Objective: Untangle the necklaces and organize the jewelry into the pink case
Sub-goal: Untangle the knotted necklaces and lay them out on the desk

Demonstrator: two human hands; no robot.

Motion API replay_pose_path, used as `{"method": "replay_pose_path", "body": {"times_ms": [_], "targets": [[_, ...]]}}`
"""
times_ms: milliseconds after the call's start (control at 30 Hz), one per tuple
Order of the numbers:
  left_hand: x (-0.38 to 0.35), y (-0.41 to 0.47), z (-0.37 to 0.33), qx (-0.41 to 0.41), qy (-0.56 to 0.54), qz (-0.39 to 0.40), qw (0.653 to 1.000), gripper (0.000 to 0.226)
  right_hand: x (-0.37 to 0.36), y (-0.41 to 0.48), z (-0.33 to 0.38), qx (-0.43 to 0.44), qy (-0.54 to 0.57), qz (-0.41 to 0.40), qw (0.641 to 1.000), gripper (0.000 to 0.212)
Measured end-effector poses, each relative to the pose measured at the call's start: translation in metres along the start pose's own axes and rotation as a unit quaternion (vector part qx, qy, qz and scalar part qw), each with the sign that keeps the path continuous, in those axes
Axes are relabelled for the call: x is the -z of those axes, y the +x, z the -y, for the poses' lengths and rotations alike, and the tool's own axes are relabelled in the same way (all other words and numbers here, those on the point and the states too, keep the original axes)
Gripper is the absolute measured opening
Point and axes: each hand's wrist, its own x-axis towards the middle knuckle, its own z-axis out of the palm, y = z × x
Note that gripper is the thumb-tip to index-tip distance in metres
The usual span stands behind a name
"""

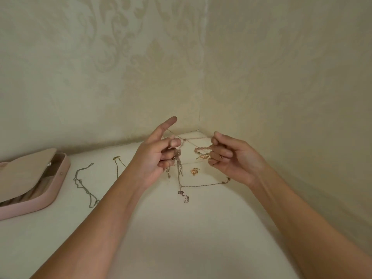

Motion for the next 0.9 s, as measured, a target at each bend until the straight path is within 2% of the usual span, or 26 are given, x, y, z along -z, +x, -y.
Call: {"method": "replay_pose_path", "body": {"times_ms": [133, 200, 267, 367, 433, 500, 567, 667, 733, 833, 900], "targets": [[0.002, 0.002, -0.001, 0.008, -0.048, 0.001, 0.999, 0.054, 0.010, 0.000, 0.005, 0.003, -0.027, 0.013, 1.000, 0.047], [0.002, 0.002, 0.000, 0.011, -0.048, 0.001, 0.999, 0.054, 0.013, -0.001, 0.006, -0.017, -0.015, 0.019, 1.000, 0.039], [0.002, 0.001, 0.000, 0.012, -0.038, 0.005, 0.999, 0.050, 0.011, -0.005, 0.009, -0.043, -0.087, 0.025, 0.995, 0.020], [0.001, -0.001, -0.001, 0.001, 0.027, -0.001, 1.000, 0.050, 0.004, -0.011, 0.010, -0.049, -0.303, 0.022, 0.951, 0.015], [0.002, -0.001, 0.001, -0.017, 0.135, -0.019, 0.991, 0.063, -0.002, -0.008, 0.005, 0.016, -0.407, -0.055, 0.912, 0.009], [0.002, 0.000, 0.005, -0.022, 0.211, -0.026, 0.977, 0.075, -0.005, -0.003, -0.002, 0.091, -0.453, -0.148, 0.875, 0.012], [0.004, 0.001, 0.009, -0.014, 0.222, -0.029, 0.974, 0.081, -0.008, -0.001, -0.006, 0.113, -0.485, -0.192, 0.846, 0.022], [0.005, 0.002, 0.010, -0.007, 0.252, -0.032, 0.967, 0.082, -0.013, -0.004, -0.010, 0.071, -0.565, -0.170, 0.804, 0.050], [0.005, 0.002, 0.011, -0.010, 0.244, -0.036, 0.969, 0.081, -0.012, -0.004, -0.011, 0.063, -0.585, -0.162, 0.792, 0.054], [0.006, 0.003, 0.011, -0.010, 0.222, -0.044, 0.974, 0.080, -0.006, -0.002, -0.008, 0.085, -0.586, -0.182, 0.785, 0.040], [0.006, 0.004, 0.011, -0.008, 0.221, -0.046, 0.974, 0.080, -0.004, -0.002, -0.006, 0.088, -0.572, -0.177, 0.796, 0.034]]}}
